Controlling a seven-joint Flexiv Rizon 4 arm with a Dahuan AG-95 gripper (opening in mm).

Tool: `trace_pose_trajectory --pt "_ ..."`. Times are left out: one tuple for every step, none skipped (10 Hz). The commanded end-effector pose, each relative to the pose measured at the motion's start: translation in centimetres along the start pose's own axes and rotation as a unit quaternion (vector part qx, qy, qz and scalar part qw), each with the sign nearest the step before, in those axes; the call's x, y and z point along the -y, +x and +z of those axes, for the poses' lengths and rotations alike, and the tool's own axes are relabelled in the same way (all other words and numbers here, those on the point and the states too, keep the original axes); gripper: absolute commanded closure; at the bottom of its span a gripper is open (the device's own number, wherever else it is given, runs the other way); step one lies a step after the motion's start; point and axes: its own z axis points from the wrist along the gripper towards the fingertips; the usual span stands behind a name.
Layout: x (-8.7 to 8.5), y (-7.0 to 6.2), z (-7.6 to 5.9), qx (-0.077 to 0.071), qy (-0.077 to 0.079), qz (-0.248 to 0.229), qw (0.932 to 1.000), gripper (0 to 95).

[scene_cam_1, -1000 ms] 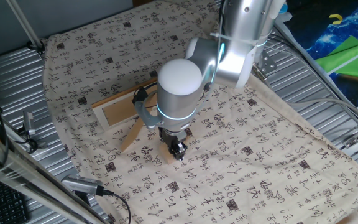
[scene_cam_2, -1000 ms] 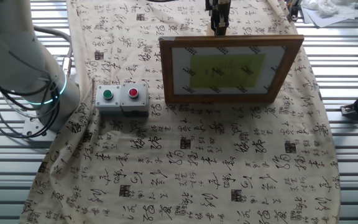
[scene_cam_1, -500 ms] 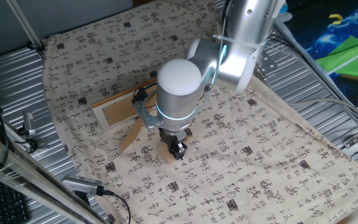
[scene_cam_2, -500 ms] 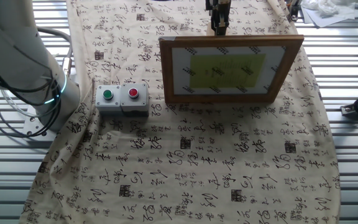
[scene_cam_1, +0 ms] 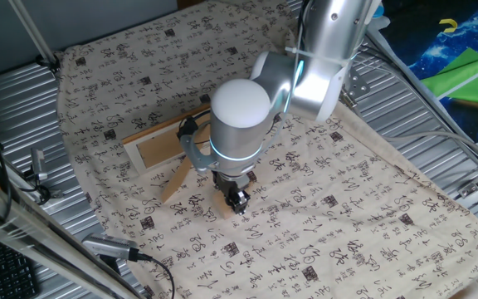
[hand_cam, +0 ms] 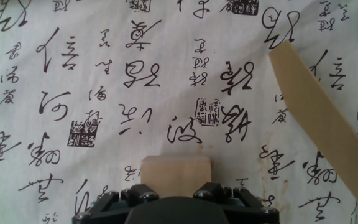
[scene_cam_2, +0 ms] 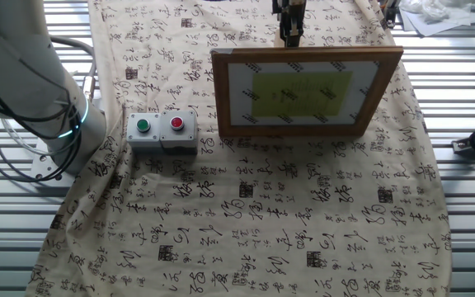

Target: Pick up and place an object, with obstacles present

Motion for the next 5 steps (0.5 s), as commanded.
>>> trace_pose_trajectory --pt "0.07 0.02 -0.06 0.003 0.003 -0.001 1.0000 95.0" --pt "0.07 0.02 -0.06 0.003 0.003 -0.003 1.0000 76.0" --pt "0.07 0.02 -0.06 0.004 0.004 -0.004 1.0000 76.0" --pt "0.08 0.05 -0.04 0.005 0.005 -0.006 1.0000 76.0" --pt "0.08 0.05 -0.04 0.005 0.005 -0.007 0.9999 57.0"
